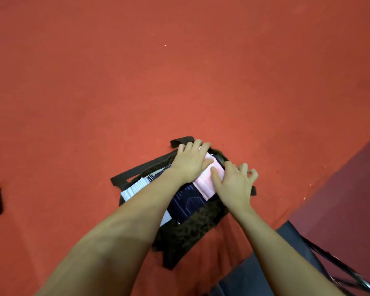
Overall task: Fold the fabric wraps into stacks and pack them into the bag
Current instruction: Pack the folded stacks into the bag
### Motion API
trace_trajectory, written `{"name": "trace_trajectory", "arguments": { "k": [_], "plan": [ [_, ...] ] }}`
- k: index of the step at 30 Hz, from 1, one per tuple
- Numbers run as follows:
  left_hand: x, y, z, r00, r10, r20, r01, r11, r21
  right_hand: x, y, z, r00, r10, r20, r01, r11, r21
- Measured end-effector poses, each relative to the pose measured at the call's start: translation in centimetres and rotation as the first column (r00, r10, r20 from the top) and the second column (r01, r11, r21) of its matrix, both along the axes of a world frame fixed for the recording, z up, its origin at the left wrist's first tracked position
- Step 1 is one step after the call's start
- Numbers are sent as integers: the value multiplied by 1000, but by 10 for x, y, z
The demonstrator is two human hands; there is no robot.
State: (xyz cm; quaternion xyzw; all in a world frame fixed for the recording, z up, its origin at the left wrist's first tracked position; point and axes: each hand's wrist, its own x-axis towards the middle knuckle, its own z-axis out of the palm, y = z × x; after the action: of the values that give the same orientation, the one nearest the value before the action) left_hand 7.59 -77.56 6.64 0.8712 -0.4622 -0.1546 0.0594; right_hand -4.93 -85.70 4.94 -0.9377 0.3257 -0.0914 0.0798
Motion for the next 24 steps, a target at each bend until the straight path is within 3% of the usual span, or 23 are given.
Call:
{"name": "trace_trajectory", "arguments": {
  "k": [3,6,11,13,18,24],
  "plan": [
    [-4,7,-4,987,24,-158,-38,995,-90,-1,-3,1,999,25,45,-23,998,-53],
    [-6,12,-3,943,143,-299,-217,948,-231,0,-3,4,997,-5,77,10,998,-65],
    [-12,28,-11,985,167,54,-150,961,-231,17,-2,-1,999,35,2,-34,999,-19],
    [-17,36,-16,979,164,121,-134,965,-227,21,-3,-5,993,116,-22,-117,993,-12],
    [-24,45,-21,980,165,113,-162,986,-40,14,-8,-14,954,291,-68,-297,948,-111],
    [-20,28,-24,985,153,86,-166,968,188,13,-12,-30,961,221,-166,-238,966,-96]
  ]
}}
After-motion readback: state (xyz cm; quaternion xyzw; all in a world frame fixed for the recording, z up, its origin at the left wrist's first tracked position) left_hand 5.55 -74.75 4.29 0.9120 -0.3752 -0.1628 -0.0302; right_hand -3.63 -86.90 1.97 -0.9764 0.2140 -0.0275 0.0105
